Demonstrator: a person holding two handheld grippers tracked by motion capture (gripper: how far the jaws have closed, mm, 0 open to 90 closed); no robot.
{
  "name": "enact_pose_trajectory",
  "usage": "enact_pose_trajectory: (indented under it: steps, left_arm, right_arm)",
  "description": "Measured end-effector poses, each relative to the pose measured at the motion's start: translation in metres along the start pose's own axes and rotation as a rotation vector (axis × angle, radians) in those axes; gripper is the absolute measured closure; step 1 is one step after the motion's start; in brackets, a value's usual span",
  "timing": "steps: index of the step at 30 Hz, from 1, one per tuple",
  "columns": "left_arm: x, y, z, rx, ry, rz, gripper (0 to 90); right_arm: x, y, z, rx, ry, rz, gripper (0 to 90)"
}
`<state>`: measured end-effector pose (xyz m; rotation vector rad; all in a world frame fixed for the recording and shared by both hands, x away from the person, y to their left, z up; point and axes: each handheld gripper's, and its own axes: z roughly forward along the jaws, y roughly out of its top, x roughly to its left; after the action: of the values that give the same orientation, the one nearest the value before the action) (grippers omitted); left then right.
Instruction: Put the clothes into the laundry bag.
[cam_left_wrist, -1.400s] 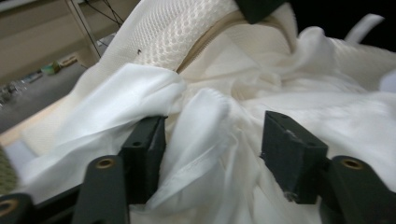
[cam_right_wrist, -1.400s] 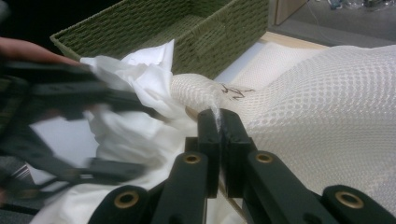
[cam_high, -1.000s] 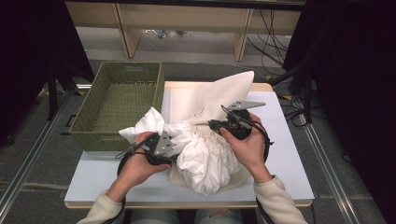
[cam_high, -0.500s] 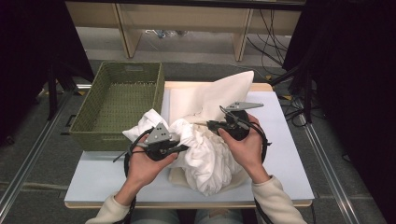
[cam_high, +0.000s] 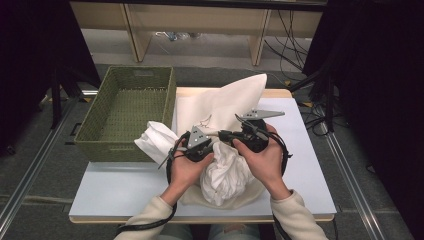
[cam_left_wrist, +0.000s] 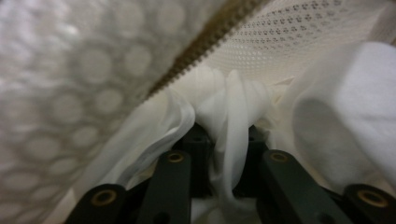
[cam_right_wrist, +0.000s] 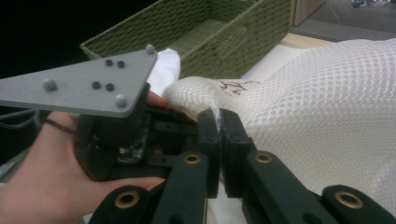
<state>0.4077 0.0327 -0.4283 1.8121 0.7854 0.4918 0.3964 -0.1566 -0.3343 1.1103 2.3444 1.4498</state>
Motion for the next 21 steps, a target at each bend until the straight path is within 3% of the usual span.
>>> enact_pose_trajectory:
  steps: [1, 3, 5, 6, 7, 10, 13, 15, 16, 17, 18, 21]
  left_arm:
    - [-0.001, 0.001, -0.003, -0.004, 0.003, 0.02, 72.7]
    - [-0.003, 0.004, -0.015, 0.0, -0.007, 0.064, 61.7]
    - [-0.004, 0.007, -0.03, 0.012, -0.005, 0.088, 49.6]
    - [-0.005, 0.008, -0.04, 0.011, -0.005, 0.115, 45.5]
    - [-0.005, 0.009, -0.05, 0.014, -0.013, 0.142, 40.8]
    - [-0.004, 0.008, -0.077, 0.039, -0.046, 0.168, 33.6]
    - [0.003, 0.003, -0.091, 0.072, -0.053, 0.205, 31.5]
    - [0.01, -0.005, -0.091, 0.109, -0.041, 0.215, 30.0]
    - [0.014, -0.006, -0.089, 0.141, -0.031, 0.256, 29.9]
    - [0.014, -0.012, -0.084, 0.162, -0.038, 0.244, 29.9]
    - [0.016, -0.014, -0.08, 0.194, -0.032, 0.292, 30.4]
    - [0.018, -0.024, -0.062, 0.259, -0.009, 0.365, 34.7]
  right_arm:
    - [0.0, 0.0, 0.0, -0.002, 0.003, 0.005, 89.0]
    - [0.0, 0.001, -0.002, -0.011, -0.043, -0.024, 89.0]
    - [-0.001, 0.001, -0.004, -0.009, -0.038, -0.013, 88.9]
    - [-0.002, 0.001, -0.004, -0.019, -0.055, -0.029, 88.8]
    - [-0.002, 0.001, -0.004, -0.013, -0.038, -0.009, 88.8]
    - [-0.002, 0.001, -0.005, -0.006, -0.046, -0.011, 88.8]
    - [-0.002, 0.001, -0.003, -0.009, -0.042, -0.017, 88.7]
    - [-0.003, 0.001, -0.003, -0.008, -0.046, -0.017, 88.7]
    - [-0.003, 0.001, -0.002, -0.008, -0.046, -0.017, 88.7]
    - [-0.002, 0.001, -0.002, -0.002, -0.048, -0.011, 88.7]
    - [-0.002, 0.001, -0.003, 0.001, -0.052, -0.015, 88.7]
    - [-0.003, 0.0, -0.001, 0.007, -0.061, -0.025, 88.7]
